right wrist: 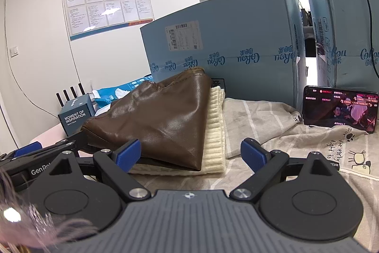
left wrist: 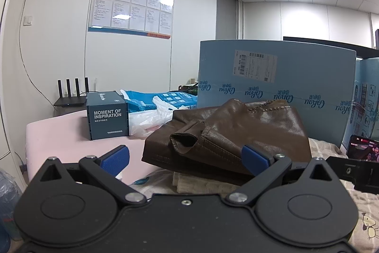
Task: Fold clothes
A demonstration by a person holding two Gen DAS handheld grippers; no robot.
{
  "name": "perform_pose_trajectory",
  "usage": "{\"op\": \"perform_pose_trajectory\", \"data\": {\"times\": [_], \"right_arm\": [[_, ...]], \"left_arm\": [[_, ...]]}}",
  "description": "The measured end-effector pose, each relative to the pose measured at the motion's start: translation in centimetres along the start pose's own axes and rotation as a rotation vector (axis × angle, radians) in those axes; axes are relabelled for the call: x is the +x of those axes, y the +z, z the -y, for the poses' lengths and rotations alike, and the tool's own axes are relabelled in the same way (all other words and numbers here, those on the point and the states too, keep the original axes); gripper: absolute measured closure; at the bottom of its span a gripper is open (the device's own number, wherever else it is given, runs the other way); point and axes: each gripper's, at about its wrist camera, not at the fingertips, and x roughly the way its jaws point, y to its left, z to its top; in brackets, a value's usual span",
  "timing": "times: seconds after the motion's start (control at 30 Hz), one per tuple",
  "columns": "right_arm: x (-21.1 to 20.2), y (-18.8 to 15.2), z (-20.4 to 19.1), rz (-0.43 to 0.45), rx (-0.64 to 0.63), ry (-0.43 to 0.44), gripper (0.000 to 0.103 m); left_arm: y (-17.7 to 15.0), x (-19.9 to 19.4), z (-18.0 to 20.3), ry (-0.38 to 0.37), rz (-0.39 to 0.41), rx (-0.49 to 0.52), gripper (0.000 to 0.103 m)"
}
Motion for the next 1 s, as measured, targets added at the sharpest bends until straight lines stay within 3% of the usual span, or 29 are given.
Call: {"op": "perform_pose_trajectory", "data": {"times": [1.0], "right_arm": [[-0.09, 0.03, 0.15, 0.002, 0.004, -0.011, 0.012]], "left_arm": [[0.0, 0.06, 0.01, -0.004, -0.006, -0.004, 0.0]]}}
